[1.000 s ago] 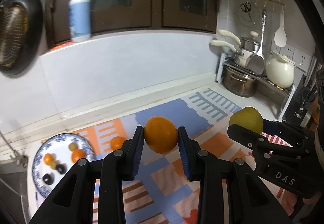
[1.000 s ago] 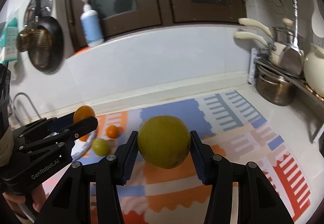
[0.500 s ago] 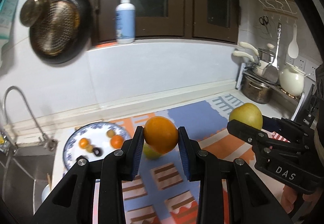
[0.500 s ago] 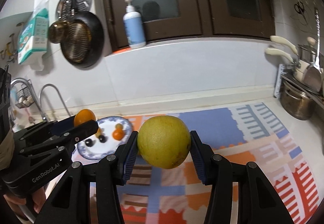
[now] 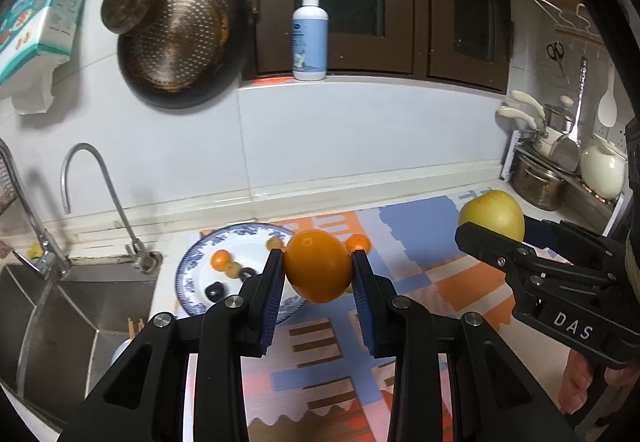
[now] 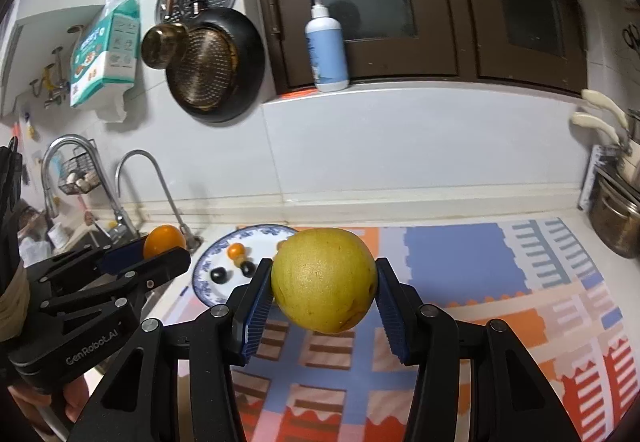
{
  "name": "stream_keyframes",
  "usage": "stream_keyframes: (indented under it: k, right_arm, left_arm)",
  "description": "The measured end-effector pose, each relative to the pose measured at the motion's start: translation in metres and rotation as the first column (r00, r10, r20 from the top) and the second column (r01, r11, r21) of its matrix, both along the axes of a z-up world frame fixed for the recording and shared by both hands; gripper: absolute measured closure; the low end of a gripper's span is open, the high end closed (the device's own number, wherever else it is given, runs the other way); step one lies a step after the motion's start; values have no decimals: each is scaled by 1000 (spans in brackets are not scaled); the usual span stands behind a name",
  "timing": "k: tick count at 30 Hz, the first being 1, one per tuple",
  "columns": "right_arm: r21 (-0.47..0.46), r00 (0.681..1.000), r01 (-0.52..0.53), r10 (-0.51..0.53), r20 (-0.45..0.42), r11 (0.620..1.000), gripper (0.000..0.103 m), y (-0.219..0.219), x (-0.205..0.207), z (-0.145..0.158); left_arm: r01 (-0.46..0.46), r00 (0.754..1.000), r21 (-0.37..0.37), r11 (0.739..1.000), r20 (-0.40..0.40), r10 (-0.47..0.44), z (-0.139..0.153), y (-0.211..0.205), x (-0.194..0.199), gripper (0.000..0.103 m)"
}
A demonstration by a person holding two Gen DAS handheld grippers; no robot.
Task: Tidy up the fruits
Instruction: 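Carry the orange and lemon over the plate and release both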
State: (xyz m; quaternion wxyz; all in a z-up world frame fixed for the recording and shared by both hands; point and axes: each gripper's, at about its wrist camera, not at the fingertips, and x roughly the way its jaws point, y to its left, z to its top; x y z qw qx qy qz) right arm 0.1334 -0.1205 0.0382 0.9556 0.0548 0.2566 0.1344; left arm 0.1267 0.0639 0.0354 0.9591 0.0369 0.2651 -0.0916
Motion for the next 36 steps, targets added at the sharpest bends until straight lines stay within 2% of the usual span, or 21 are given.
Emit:
stream_keyframes:
  k: [8, 19, 36]
  right_arm:
    - [-2, 998, -54, 54, 17, 999, 53, 20, 16, 4]
    - [-10, 992, -122, 122, -32, 992, 53, 57, 56, -5]
    - [-42, 970, -210, 203, -135, 977, 53, 112, 129, -43]
  left_arm:
    - [-45, 999, 23, 999, -5, 45, 0, 22, 5, 70]
    - [-107, 994, 31, 994, -32, 108, -9, 59, 32, 70]
    - [-134, 986, 43, 990, -99, 138, -51, 105, 97, 70]
